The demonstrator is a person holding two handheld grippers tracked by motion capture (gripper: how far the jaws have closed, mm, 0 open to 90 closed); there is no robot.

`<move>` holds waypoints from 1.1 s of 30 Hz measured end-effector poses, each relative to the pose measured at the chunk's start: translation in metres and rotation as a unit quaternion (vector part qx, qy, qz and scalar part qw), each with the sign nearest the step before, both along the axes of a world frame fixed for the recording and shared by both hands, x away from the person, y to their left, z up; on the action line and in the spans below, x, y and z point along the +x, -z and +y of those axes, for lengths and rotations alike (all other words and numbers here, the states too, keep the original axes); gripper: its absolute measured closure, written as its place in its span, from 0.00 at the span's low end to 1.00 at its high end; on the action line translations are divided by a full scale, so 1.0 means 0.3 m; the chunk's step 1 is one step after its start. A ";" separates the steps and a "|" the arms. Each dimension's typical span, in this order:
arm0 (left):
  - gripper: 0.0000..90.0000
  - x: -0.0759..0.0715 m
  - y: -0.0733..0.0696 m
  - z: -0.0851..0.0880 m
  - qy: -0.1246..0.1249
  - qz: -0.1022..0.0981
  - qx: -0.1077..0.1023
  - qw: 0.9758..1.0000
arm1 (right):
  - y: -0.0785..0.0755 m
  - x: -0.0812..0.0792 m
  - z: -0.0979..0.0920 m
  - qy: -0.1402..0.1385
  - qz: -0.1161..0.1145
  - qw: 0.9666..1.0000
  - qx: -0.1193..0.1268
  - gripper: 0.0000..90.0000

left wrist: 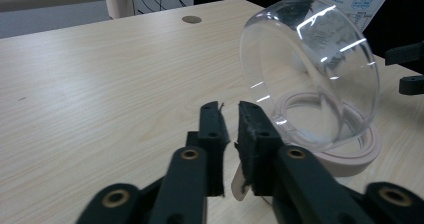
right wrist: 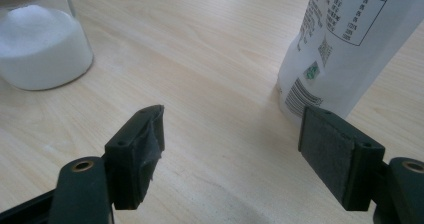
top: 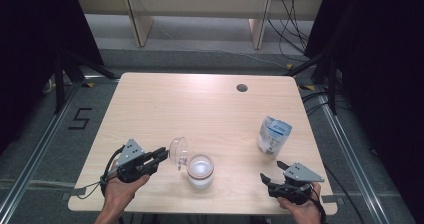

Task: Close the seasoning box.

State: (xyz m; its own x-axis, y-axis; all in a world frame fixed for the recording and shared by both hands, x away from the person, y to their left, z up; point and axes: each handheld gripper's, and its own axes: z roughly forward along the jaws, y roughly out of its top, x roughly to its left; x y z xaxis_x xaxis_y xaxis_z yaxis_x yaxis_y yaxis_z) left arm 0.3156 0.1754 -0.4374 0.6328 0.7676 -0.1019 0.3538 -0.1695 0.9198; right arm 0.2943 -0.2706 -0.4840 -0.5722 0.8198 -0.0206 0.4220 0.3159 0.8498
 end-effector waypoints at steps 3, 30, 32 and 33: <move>0.99 0.001 0.001 -0.007 0.008 -0.002 -0.001 1.000 | 0.001 0.001 0.000 -0.002 -0.004 1.000 -0.003 0.31; 0.99 -0.017 -0.013 -0.041 0.027 -0.007 0.003 1.000 | 0.001 0.001 0.006 -0.006 0.000 1.000 -0.003 0.31; 0.99 -0.018 -0.014 -0.043 0.029 -0.009 0.005 1.000 | 0.001 0.001 0.006 -0.005 -0.001 1.000 -0.003 0.31; 0.99 -0.019 -0.014 -0.045 0.028 -0.009 0.003 1.000 | 0.000 0.000 0.005 -0.005 -0.001 1.000 -0.004 0.31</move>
